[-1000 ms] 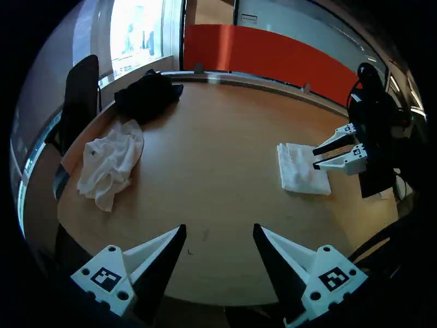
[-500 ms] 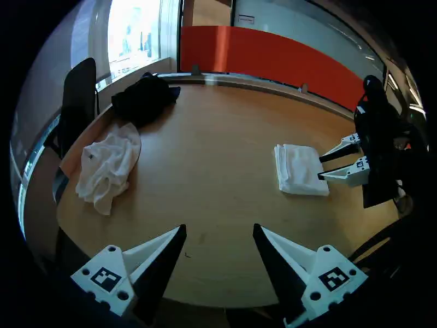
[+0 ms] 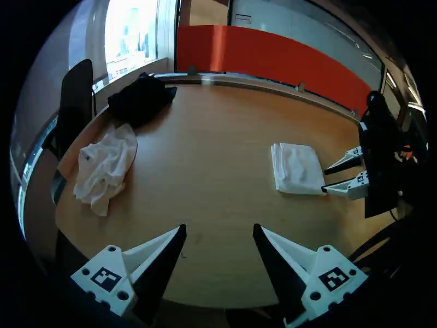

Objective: Fold towel

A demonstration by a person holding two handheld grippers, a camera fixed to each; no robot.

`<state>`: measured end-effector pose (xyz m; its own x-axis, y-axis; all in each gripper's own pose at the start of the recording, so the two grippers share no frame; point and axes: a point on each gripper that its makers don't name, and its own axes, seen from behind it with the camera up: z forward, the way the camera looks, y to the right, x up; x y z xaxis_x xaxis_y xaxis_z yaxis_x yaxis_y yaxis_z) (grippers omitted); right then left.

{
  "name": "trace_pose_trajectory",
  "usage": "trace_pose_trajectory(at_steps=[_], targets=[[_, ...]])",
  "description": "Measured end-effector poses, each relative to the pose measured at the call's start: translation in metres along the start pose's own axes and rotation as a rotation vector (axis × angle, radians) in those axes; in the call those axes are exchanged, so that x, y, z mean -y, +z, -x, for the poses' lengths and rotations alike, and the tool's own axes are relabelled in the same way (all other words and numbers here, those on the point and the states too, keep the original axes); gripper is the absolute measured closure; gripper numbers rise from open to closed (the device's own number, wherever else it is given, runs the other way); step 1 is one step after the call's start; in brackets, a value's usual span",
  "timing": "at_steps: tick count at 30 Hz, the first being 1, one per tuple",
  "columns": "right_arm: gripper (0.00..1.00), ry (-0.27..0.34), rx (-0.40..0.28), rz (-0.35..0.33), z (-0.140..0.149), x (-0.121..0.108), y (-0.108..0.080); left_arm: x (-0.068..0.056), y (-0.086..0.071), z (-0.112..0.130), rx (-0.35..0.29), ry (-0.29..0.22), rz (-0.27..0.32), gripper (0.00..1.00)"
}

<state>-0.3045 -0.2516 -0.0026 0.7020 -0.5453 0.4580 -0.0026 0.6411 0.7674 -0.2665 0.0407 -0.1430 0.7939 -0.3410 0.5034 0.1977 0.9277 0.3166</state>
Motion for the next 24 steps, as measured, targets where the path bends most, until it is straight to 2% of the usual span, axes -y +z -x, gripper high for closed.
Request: trace_pose_trajectory(at_steps=[6,10,20,24], targets=[[0.23,0.019,0.016,0.003,0.011,0.002,0.004,-0.001,0.000,-0.001,-0.003,0.003,0.001,0.09],[0.28,0.029,0.028,0.004,0.019,0.004,0.006,-0.001,-0.001,0.000,-0.003,0.002,0.001,0.10],[0.48,0.055,0.036,0.028,0.030,0.005,0.007,0.000,-0.002,0.002,-0.002,0.000,0.003,0.09],[0.60,0.066,0.032,0.043,0.031,0.004,0.007,-0.002,-0.002,0.001,-0.004,0.003,0.006,0.10]])
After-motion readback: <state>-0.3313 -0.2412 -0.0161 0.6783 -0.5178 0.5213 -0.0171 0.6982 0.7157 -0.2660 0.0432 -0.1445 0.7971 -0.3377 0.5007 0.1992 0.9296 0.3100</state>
